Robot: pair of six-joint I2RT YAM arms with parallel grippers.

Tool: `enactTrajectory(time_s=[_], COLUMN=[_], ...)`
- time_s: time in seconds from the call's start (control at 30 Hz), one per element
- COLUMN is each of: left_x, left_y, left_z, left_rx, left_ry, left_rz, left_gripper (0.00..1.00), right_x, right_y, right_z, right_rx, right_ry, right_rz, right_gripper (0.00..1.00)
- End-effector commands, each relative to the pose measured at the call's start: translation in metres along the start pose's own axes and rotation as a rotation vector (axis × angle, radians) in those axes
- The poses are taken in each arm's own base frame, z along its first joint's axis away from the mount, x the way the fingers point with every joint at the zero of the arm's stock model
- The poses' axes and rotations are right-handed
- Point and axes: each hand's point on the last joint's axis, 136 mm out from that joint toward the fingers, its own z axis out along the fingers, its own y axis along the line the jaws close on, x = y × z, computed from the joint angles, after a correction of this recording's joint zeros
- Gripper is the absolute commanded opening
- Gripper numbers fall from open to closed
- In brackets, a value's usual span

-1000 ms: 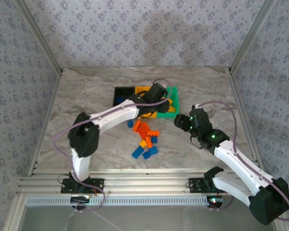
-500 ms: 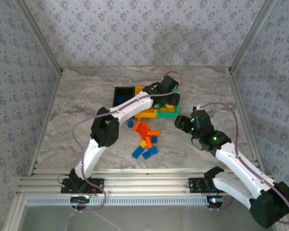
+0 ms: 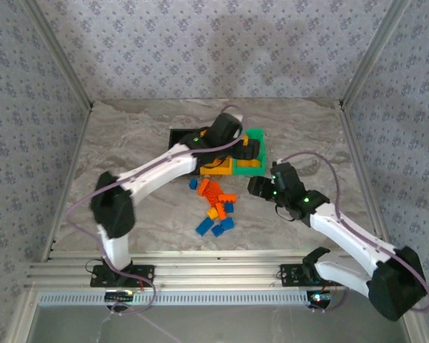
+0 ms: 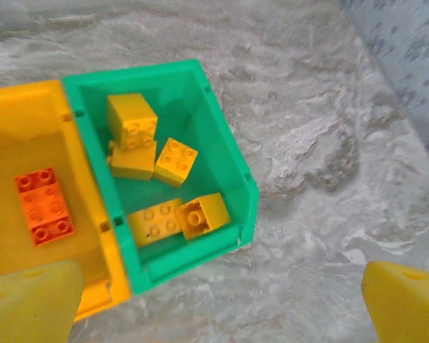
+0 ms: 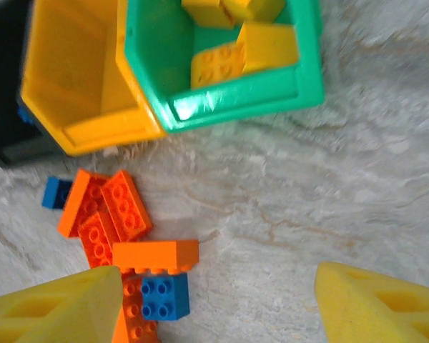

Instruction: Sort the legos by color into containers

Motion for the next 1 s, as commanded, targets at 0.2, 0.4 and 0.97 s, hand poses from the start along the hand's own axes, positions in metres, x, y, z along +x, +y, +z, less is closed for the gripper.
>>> enactTrajectory(time_s=[0.2, 0.4, 0.97], left_x=[0.083, 0.128, 0.153], left_y=[0.086, 0.131, 0.160], left_z=[-0.092, -0.126, -0.134], left_rx=[-0.133, -0.228, -0.295], left_ry=[-0.086, -0.086, -0.082], left_rz=[-0.132, -0.183, -0.220], left_gripper=[1.00, 1.00, 1.00], right_x=[0.020, 0.035, 0.058], right_y=[0.050, 0.060, 0.044], right_z=[0.046, 0.076, 0.105], right_rx=[0.011, 0.081, 0.236], right_ry=[0.072, 0.121, 0.223], right_rz=[-0.148, -0.208, -0.273], right_gripper=[0.88, 0.91, 0.87])
